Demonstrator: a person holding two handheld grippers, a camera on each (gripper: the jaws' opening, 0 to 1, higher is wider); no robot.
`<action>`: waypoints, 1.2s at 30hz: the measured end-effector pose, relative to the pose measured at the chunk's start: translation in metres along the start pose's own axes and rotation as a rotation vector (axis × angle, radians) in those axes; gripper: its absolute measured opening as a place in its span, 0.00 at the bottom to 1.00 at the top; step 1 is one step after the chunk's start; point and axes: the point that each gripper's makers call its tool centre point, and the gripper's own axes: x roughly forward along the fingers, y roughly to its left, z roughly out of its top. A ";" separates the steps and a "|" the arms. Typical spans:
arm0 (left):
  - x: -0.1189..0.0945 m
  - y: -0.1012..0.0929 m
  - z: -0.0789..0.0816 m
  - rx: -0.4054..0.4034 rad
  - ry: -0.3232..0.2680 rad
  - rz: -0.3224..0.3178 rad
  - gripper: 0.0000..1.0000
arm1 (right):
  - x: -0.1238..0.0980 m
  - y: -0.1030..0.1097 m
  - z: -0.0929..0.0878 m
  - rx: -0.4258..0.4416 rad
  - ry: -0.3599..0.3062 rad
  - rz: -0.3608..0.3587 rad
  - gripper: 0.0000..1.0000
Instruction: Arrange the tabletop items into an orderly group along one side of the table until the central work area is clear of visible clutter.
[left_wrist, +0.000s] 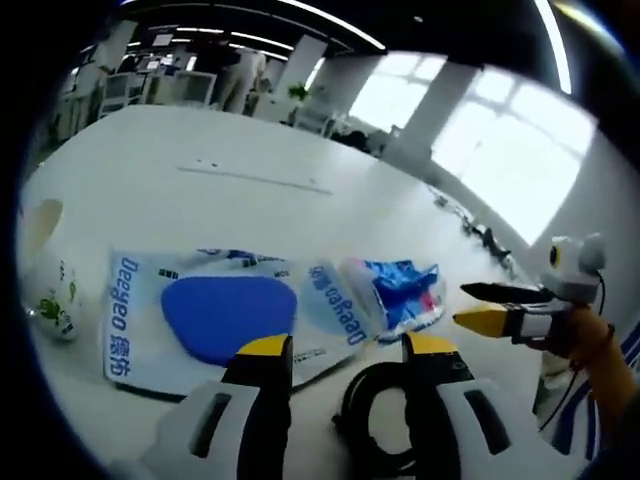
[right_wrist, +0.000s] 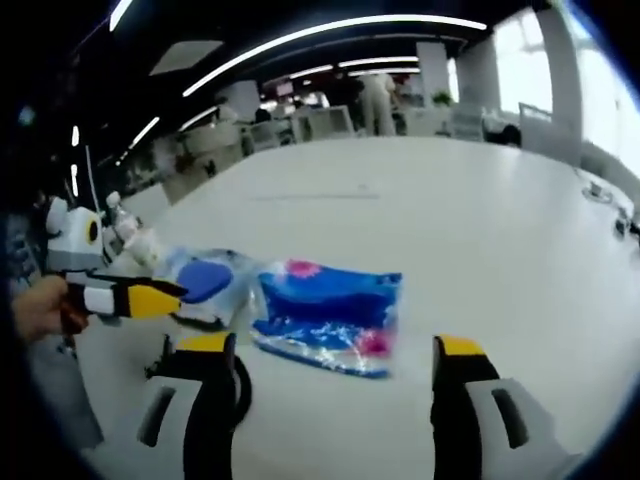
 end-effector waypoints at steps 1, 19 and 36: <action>-0.002 0.000 0.001 0.004 -0.002 -0.003 0.46 | -0.001 0.003 0.001 -0.006 0.001 0.007 0.82; -0.048 0.013 0.016 0.041 -0.056 0.014 0.73 | -0.029 0.048 0.011 -0.079 0.011 0.077 1.00; -0.112 0.040 0.028 0.087 -0.114 0.102 0.95 | -0.058 0.100 0.000 -0.129 -0.006 0.134 1.00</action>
